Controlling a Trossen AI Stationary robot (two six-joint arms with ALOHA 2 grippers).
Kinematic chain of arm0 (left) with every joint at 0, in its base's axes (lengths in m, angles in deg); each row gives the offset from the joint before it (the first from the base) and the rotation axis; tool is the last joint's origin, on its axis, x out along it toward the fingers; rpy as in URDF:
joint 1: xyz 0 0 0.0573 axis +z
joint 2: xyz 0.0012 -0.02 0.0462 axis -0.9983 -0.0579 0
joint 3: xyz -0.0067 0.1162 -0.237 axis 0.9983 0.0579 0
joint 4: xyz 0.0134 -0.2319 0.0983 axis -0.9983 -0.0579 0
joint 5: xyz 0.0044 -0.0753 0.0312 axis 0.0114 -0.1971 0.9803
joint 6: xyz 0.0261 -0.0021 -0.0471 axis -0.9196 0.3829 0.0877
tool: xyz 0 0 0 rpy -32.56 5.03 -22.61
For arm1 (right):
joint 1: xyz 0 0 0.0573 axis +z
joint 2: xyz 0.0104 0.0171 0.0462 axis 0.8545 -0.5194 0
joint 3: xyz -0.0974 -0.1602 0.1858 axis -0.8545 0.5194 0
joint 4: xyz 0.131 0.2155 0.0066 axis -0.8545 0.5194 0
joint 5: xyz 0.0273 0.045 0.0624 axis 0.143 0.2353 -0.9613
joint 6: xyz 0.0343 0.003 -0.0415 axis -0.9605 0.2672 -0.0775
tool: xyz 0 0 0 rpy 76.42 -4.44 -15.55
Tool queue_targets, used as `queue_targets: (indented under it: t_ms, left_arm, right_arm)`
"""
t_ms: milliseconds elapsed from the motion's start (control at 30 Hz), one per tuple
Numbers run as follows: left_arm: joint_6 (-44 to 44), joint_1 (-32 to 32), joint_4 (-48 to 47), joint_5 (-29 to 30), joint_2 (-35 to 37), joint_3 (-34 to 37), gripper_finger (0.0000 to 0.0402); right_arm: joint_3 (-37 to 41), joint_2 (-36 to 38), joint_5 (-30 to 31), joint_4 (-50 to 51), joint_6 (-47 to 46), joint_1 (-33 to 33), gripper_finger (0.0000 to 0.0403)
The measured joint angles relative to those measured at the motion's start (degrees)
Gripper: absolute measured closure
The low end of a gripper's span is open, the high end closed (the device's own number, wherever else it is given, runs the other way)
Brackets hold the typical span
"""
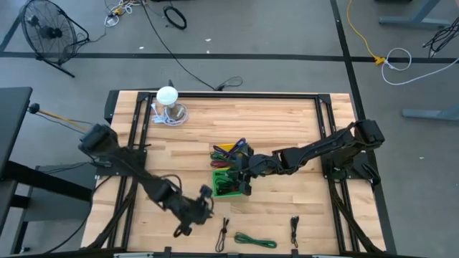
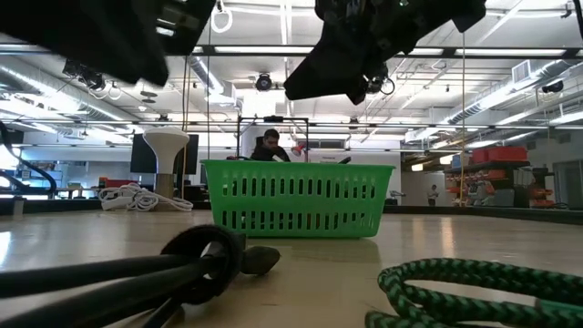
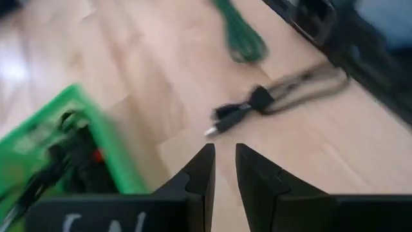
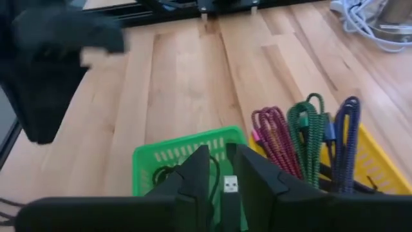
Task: Pick & Place USB Port
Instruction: Put the black USB cable into the green bin
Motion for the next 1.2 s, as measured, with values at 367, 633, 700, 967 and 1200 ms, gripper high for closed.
queue_targets:
  t_ms: [367, 633, 700, 967, 1200]
  left_arm:
    - [-8.28, -2.81, 9.36, -1.48, -6.07, -0.04, 0.0333]
    - [-6.66, -2.04, 11.77, -4.4, -9.13, 0.1, 0.0296]
    - [-6.47, -1.73, 14.56, -6.57, -10.79, -0.02, 0.0275]
    - [-10.16, -1.44, 23.73, -8.94, -13.33, -0.07, 0.0219]
    - [-8.32, -1.39, 26.03, -7.16, -16.65, -0.67, 0.0213]
  right_arm:
    - [0.01, 0.12, 0.0, 0.51, 0.02, -1.48, 0.033]
    - [0.02, 0.12, 0.2, 1.03, 0.02, -1.82, 0.033]
    - [0.02, 0.12, 0.46, 1.37, 0.04, -1.86, 0.033]
    - [0.02, 0.12, 0.46, 2.28, 1.67, -2.18, 0.033]
    - [0.02, 0.12, 0.46, 3.18, 2.55, -2.48, 0.033]
